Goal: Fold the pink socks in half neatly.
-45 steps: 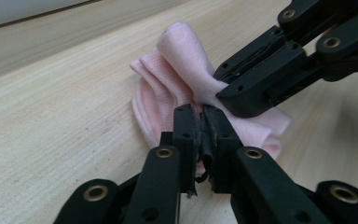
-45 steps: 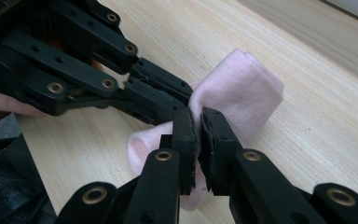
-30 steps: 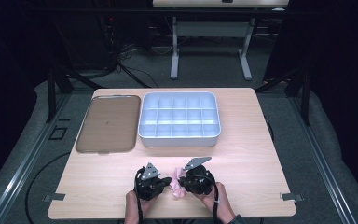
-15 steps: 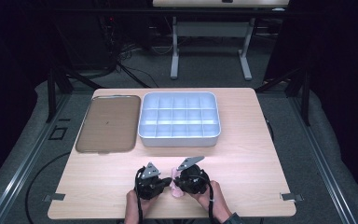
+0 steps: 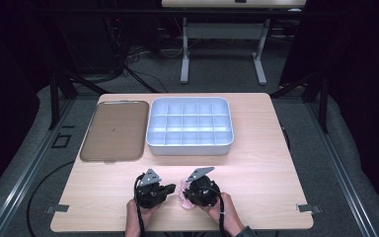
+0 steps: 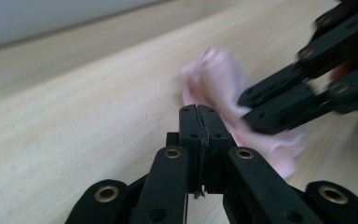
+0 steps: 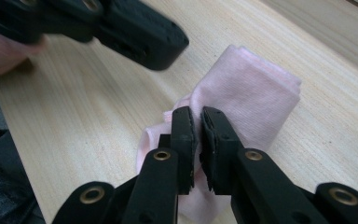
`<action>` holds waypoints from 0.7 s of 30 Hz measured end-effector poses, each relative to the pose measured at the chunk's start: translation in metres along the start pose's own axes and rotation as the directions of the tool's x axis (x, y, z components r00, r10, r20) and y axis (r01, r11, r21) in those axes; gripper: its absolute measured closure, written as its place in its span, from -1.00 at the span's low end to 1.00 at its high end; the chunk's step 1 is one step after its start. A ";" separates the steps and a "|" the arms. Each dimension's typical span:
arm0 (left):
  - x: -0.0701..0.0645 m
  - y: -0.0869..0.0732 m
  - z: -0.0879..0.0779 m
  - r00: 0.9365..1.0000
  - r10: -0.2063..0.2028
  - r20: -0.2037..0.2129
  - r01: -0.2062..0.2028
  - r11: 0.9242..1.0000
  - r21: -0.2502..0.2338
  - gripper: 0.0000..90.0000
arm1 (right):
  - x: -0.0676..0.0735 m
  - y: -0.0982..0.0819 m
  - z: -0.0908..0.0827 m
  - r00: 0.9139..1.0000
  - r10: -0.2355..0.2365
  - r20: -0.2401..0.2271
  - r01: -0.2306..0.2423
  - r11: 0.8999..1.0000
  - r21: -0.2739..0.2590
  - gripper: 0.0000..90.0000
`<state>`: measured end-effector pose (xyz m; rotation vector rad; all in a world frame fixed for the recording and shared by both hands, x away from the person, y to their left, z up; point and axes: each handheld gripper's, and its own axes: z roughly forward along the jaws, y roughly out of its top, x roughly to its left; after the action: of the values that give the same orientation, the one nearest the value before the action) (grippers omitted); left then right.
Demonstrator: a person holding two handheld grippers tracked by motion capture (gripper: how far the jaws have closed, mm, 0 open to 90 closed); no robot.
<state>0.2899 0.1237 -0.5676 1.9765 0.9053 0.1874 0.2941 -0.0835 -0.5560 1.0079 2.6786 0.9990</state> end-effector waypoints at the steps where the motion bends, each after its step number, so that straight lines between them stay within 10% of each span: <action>1: -0.002 0.006 -0.002 1.000 0.024 0.007 -0.024 1.000 -0.007 0.98 | 0.000 0.000 0.000 1.000 0.005 -0.006 -0.005 1.000 -0.002 0.86; 8: -0.012 0.034 0.015 0.993 0.104 0.059 -0.105 0.994 0.012 0.99 | -0.002 -0.002 0.000 1.000 0.005 -0.010 -0.005 1.000 -0.006 0.86; 21: -0.008 0.024 0.043 0.992 0.121 0.025 -0.123 0.988 0.090 1.00 | -0.003 -0.008 -0.001 1.000 0.015 -0.022 -0.015 0.999 -0.041 0.79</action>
<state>0.3171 0.0817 -0.5708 2.1171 0.7932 0.1988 0.2922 -0.0904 -0.5601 1.0167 2.6593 1.0695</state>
